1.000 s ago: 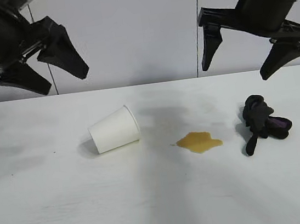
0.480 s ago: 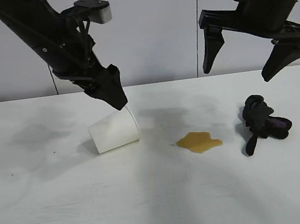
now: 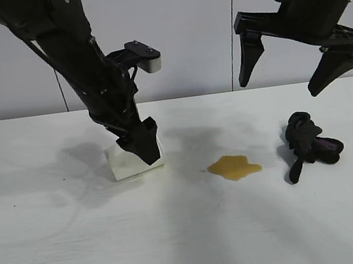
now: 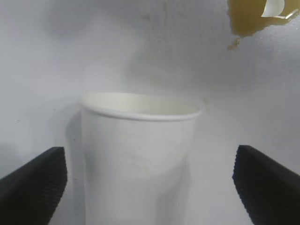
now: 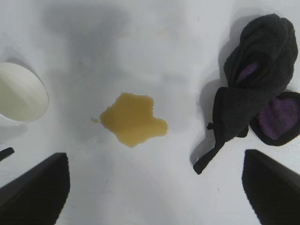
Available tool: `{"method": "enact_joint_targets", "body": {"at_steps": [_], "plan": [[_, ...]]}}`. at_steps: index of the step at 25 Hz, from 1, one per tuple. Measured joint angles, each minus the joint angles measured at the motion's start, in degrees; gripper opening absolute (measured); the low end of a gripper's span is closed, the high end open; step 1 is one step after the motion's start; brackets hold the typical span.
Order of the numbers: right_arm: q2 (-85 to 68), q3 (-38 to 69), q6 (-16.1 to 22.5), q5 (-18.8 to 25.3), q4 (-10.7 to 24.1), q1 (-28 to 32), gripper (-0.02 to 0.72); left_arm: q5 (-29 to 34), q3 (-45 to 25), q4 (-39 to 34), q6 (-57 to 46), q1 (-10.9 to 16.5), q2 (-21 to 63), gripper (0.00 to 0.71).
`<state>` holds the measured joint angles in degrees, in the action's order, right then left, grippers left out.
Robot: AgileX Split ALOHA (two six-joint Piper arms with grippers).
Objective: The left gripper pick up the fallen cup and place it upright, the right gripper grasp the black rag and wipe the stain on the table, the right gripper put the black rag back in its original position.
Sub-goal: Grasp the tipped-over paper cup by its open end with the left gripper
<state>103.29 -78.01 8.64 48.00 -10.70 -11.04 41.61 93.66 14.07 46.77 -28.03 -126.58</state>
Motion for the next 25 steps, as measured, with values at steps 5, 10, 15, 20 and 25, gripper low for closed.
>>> {"method": "enact_joint_targets", "body": {"at_steps": [5,10,15,20,25], "plan": [[0.0,0.0,0.0,0.0,0.2,0.0,0.694,-2.5,0.0,0.0,0.1,0.0,-1.3,0.689],[0.0,0.0,-0.1,0.0,0.4,0.0,0.694,-4.2,0.1,0.0,0.1,0.0,-2.8,0.689],[0.0,0.0,-0.1,0.0,0.4,0.0,0.694,-5.5,0.1,0.0,0.1,0.0,-2.9,0.596],[0.1,0.0,-0.1,0.0,0.5,0.0,0.694,-5.5,0.1,0.0,0.1,-0.1,-2.9,0.496],[0.4,0.0,-0.2,0.0,0.6,0.0,0.694,-5.5,0.1,0.4,0.1,-0.2,-2.7,0.483]]}}
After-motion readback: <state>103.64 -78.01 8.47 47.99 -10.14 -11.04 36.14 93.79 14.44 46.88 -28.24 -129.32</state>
